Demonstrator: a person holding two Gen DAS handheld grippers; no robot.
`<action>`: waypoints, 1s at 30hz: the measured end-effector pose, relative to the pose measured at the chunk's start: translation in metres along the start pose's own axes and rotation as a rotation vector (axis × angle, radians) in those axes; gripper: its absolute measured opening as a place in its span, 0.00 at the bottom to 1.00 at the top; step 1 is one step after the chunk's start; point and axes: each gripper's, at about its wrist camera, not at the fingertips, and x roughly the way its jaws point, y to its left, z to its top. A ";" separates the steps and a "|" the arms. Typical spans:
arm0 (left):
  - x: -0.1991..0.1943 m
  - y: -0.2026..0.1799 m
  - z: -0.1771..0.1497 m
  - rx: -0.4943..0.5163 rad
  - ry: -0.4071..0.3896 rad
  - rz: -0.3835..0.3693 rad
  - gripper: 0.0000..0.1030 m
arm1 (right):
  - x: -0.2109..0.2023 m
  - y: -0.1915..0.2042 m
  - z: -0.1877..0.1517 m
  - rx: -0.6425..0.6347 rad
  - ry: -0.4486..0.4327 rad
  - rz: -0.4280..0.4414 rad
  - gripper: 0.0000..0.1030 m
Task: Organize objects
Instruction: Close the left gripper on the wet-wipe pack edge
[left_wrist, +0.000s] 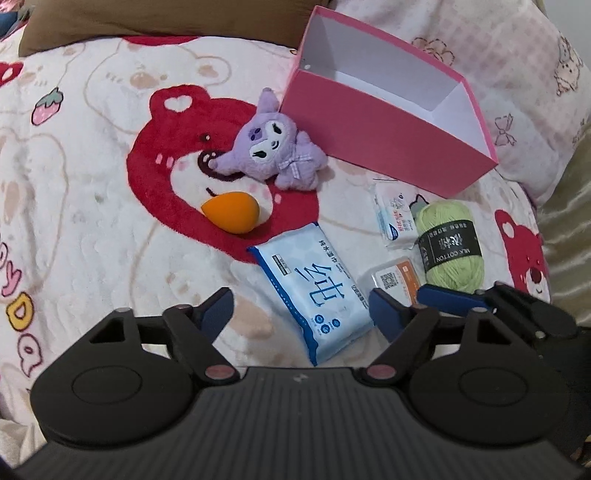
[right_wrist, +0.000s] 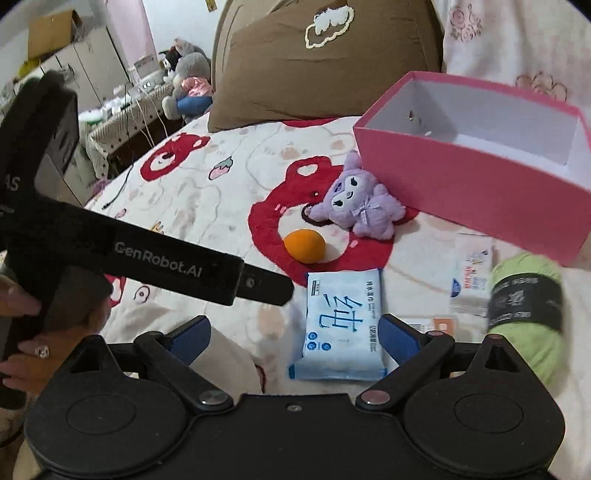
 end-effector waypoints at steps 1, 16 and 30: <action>0.001 0.001 -0.002 -0.002 -0.009 0.005 0.73 | 0.005 -0.002 -0.001 0.009 0.003 0.008 0.92; 0.035 0.002 -0.027 -0.053 -0.035 0.032 0.46 | 0.057 -0.004 -0.025 -0.014 0.057 -0.090 0.61; 0.061 -0.005 -0.029 -0.038 -0.018 0.091 0.35 | 0.067 -0.014 -0.035 -0.026 0.074 -0.171 0.74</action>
